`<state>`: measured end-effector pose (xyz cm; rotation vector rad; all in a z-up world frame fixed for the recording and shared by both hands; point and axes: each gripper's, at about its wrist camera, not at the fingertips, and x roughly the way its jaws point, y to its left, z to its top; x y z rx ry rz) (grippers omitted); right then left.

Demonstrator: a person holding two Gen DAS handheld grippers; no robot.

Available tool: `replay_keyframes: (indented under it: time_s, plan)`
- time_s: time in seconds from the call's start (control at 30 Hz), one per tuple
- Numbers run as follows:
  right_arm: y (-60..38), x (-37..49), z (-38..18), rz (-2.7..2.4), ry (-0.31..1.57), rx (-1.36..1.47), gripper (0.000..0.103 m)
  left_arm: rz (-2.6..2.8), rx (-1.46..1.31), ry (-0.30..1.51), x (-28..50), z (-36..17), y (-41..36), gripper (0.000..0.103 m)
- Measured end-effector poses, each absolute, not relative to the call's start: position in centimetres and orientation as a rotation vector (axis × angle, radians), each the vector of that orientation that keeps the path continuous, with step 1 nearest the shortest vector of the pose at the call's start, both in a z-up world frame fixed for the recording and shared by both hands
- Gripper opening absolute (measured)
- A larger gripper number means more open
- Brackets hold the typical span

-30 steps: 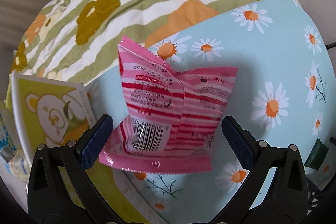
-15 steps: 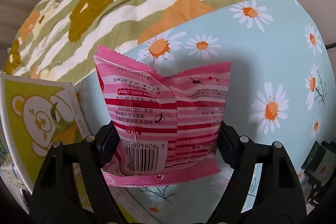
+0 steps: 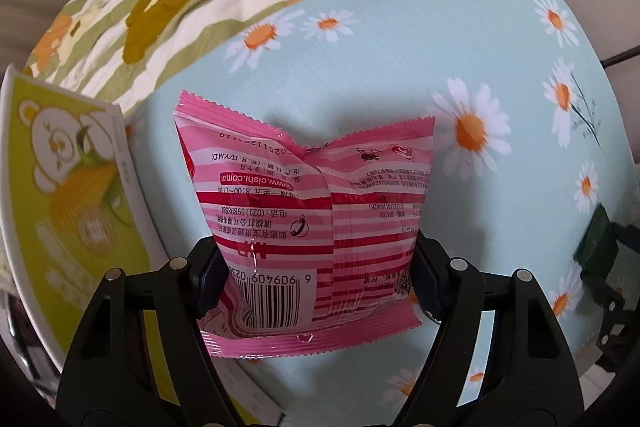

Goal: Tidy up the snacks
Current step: 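Lift both held snacks toward the green box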

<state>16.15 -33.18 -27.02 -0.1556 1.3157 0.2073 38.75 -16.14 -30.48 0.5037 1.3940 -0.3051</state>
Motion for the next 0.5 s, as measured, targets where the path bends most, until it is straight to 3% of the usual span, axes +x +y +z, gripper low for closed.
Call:
replay_keyframes:
  time_s: [0.27,0.5]
  plan:
    - [-34.1,16.6,-24.7,0.163,1.252,-0.053,0.041,-0.321,0.439,1.368,35.3,-28.5,-15.8,0.069]
    - [-33.4,16.4,-20.2,0.156,1.162,-0.018,0.041,-0.321,0.310,1.269,32.0,-22.5,-14.2,0.069]
